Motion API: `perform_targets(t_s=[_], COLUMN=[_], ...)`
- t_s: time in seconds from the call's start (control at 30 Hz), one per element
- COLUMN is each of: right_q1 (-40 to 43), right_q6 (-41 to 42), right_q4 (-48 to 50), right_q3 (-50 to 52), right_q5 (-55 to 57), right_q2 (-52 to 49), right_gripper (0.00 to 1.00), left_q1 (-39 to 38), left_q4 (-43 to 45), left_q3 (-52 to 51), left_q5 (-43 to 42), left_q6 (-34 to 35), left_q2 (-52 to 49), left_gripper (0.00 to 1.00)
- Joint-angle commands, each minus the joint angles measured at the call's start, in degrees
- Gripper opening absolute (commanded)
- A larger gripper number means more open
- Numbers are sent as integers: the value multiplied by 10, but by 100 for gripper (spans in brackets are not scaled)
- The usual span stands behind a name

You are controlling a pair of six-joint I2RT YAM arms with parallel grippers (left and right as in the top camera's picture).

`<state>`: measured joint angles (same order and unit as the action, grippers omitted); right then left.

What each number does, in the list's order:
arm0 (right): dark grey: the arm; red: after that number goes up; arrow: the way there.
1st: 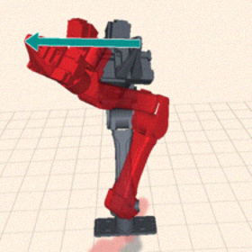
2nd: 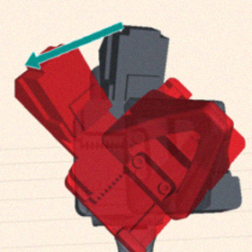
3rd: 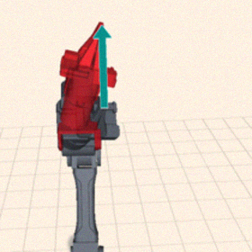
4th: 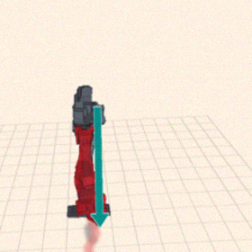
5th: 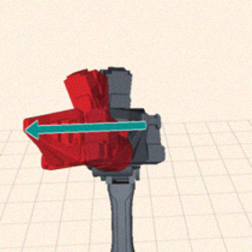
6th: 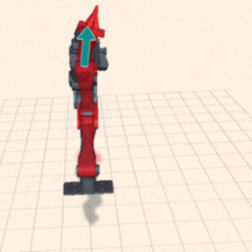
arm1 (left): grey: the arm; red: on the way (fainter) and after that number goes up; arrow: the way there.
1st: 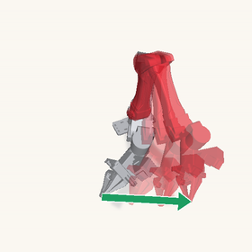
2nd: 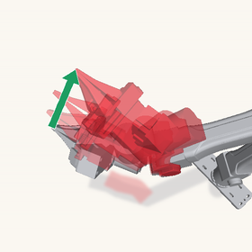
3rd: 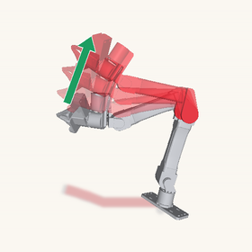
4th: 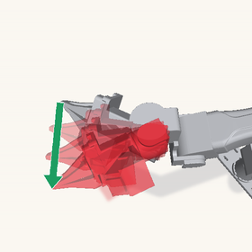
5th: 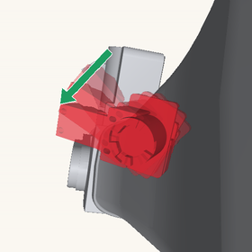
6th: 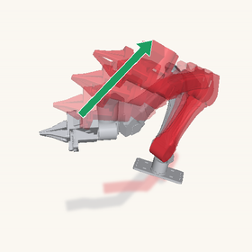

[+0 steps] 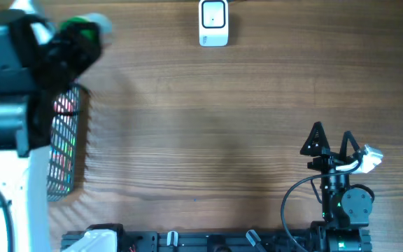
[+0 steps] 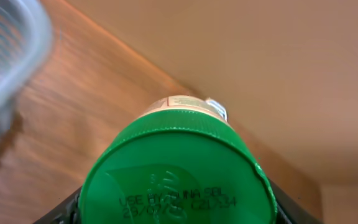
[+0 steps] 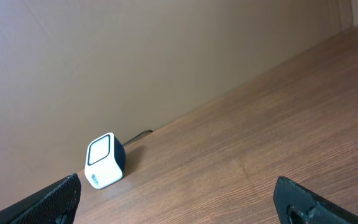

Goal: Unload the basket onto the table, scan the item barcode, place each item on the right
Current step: 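Reach the left gripper into the basket and grasp the green-capped jar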

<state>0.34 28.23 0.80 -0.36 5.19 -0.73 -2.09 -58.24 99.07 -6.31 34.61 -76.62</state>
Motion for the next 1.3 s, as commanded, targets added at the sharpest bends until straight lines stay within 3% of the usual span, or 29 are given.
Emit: perform_targets(t_s=[0.0, 0.3, 0.47, 0.53, 0.57, 0.6, 0.7, 0.83, 1.0, 1.07, 1.13, 1.2, 1.27], right_q1=[-3, -3, -3, -3, -3, -3, -3, -3, -3, -3, -3, -3, -3], right_q6=[-9, -9, -9, -8, -8, -9, -8, -9, -9, -9, -9, -8, -8], right_q4=[1, 1, 1, 1, 1, 1, 1, 1, 1, 1, 1, 1, 1], right_q3=[1, 1, 1, 1, 1, 1, 1, 1, 1, 1, 1, 1, 1], right_q5=[4, 4, 4, 4, 4, 4, 4, 4, 4, 4, 4, 4, 4], right_q2=[5, 5, 5, 5, 5, 5, 5, 5, 5, 5, 5, 5, 5], right_gripper=[100, 100, 100, 100, 100, 100, 100, 100, 100, 100, 100, 100, 100], left_q1=[-95, -277, -362, -386, -394, -398, -400, -393, -304, -229, -73, 23, 128], left_q4=[-40, -56, -41, -41, -41, -39, -52, -98, -109, -113, -129, -140, -210], left_q3=[2, 2, 2, 2, 2, 2, 19, 63, 90, 90, 90, 89, 84], left_q5=[66, 101, 101, 112, 119, 125, 141, 203, 232, 250, 245, 243, 268], left_q6=[75, 311, 426, 448, 455, 456, 445, 322, 125, 118, 121, 121, 121], left_q2=[-76, -357, -450, -476, -479, -479, -450, -355, -160, -94, -18, 8, 6], left_gripper=[54, 56, 52, 57, 66, 96, 100, 100, 100, 100, 100, 100, 100])
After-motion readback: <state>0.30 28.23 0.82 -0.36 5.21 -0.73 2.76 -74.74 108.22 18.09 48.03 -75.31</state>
